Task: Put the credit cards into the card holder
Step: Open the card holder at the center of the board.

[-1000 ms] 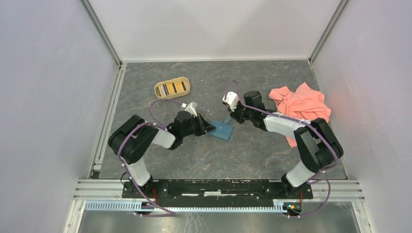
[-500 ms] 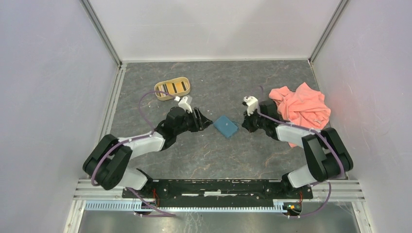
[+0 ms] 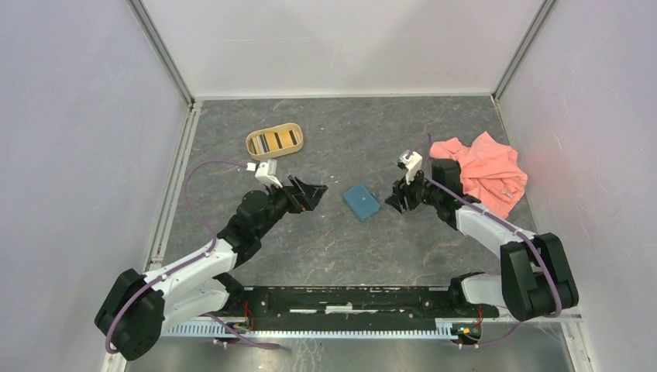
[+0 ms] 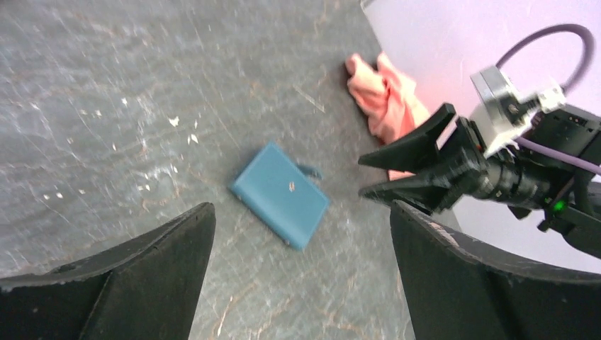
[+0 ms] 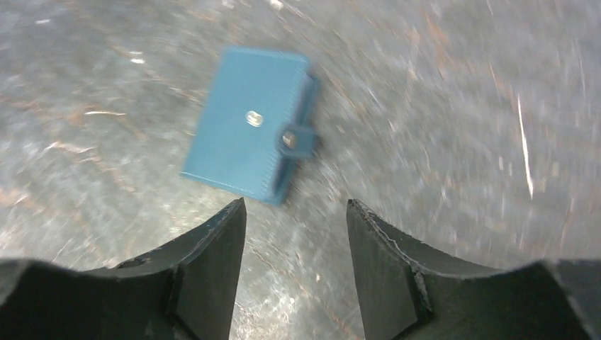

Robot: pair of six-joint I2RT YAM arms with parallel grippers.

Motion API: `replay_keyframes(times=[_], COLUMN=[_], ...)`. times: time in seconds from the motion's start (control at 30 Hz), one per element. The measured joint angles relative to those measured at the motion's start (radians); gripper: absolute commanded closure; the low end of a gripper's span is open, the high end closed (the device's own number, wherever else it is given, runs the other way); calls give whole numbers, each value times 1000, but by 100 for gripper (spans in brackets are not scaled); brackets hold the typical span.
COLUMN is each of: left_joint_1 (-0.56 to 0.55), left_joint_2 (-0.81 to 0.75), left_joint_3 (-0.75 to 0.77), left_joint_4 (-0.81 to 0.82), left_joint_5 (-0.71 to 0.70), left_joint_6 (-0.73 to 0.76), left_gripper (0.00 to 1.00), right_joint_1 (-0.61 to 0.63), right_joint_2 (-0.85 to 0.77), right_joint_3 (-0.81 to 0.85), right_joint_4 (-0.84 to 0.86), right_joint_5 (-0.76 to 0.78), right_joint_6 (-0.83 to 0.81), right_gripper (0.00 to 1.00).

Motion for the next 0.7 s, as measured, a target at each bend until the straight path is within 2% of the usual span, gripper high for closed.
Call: replay_keyframes(times=[0.17,0.3,0.33,0.4,0.53,0.7], left_joint_1=[1,1,-3,-29,-187,-346], left_joint_2=[-14,82,124,195,330,552], left_joint_3=[-39,8,48,117,299,569], left_joint_4=[51,-6,-40,-84,-251,-439], left_joint_5=[-57,-32,-21,-19,-124,-266], left_joint_6=[-16,-53,-63,-83,-105,-146], left_gripper=[2,17,22,24,28,44], right_joint_1=[1,-4,-11,-31,-92,-164], right_joint_2=[-36,-69,-77,-84,-83,-83], right_joint_3=[137,192,190,183,167,157], right_joint_4=[-152,-236,-249,-259,-267,-265], right_joint_5=[-217,-263,-267,-268,-264,-262], right_joint_6=[-241,-359,-372,-378,-367,-355], right_gripper=[32,30,30,30,30,30])
